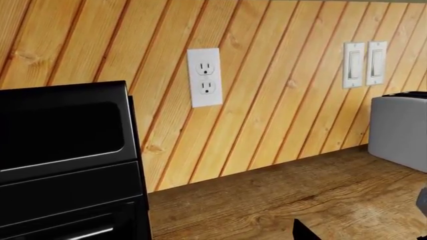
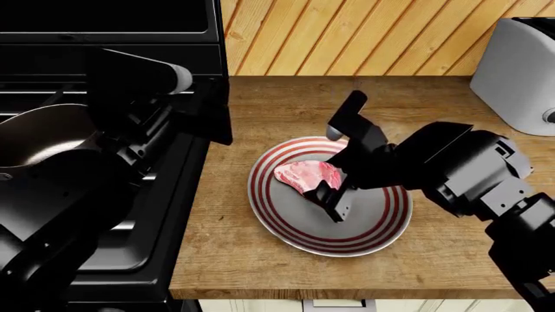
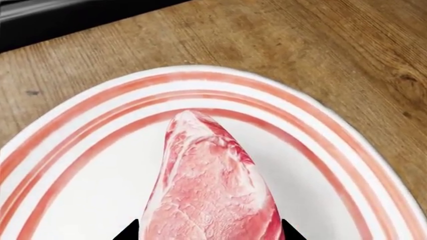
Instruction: Frozen meat rests on a plate on the counter. Retrieve the meat and place it in a pot on a burner. Then turn the burner on.
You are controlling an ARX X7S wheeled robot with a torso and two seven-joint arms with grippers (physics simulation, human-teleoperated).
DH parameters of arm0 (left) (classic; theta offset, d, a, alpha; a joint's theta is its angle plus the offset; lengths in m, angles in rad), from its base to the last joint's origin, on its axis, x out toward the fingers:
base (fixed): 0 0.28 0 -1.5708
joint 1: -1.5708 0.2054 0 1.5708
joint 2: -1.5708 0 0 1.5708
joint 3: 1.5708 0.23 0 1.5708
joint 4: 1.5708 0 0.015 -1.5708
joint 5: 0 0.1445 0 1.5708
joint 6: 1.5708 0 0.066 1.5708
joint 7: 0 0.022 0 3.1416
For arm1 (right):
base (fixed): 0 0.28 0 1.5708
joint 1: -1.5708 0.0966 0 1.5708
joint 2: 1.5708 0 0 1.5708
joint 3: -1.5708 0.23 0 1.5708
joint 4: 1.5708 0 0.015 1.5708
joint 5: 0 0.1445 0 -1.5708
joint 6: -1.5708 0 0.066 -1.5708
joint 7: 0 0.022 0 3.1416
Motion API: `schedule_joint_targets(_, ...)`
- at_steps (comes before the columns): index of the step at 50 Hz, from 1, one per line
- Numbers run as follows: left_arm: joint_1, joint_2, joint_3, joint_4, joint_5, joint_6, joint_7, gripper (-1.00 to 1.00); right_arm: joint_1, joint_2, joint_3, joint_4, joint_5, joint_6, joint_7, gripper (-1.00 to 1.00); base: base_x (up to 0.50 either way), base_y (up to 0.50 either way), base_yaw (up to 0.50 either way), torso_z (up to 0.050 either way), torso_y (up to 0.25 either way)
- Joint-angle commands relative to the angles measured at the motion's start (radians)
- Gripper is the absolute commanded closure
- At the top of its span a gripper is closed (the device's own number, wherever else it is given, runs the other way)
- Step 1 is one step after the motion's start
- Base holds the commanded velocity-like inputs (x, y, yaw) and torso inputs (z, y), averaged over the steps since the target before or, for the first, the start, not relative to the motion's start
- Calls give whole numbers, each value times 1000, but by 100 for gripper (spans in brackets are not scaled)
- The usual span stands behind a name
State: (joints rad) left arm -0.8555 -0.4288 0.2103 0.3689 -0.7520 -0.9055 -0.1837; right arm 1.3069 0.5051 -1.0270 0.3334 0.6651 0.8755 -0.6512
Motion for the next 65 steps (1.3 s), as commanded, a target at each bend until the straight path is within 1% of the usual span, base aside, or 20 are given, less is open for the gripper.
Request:
schedule_joint_targets(1,0,0,1,-1,-4,0,-4,-100,-3,2,-5,5,0,-2,-4,-100,0,0,0,0,0)
schedule_joint_targets(6,-1,-1,2,-1,-6,1,-5,-100,-6,10,-10,-9,-1,0,-5,-100,0,0,0,0,0)
schedule_joint_targets(7,-1,-1,1,-1,-6,1,-5,-100,-6,12,-7,-14,2,3,-1,100,0,0,0,0,0)
schedule_joint_targets(17,-1,-7,-5,10,-18,-3,-8,-100,-2,24,22,-54,17,17,43,100,0,0,0,0,0)
schedule_joint_targets(26,-3,-15,-23,58,-49,-33,-33,-100,3,48,68,-118,40,32,101,100,0,0,0,0,0)
schedule_joint_targets(43,0,-40,-87,184,-145,-112,-109,-100,1,108,246,-279,168,103,274,100,0,0,0,0,0)
schedule_joint_targets(52,-7,-54,-136,245,-217,-160,-156,-100,4,112,321,-325,208,109,354,100,0,0,0,0,0)
schedule_joint_targets(58,-22,-58,-155,268,-253,-185,-182,-100,7,116,343,-345,216,99,371,100,0,0,0,0,0)
schedule_joint_targets(65,-62,-64,-176,277,-297,-217,-209,-100,49,122,368,-355,226,103,377,100,0,0,0,0,0)
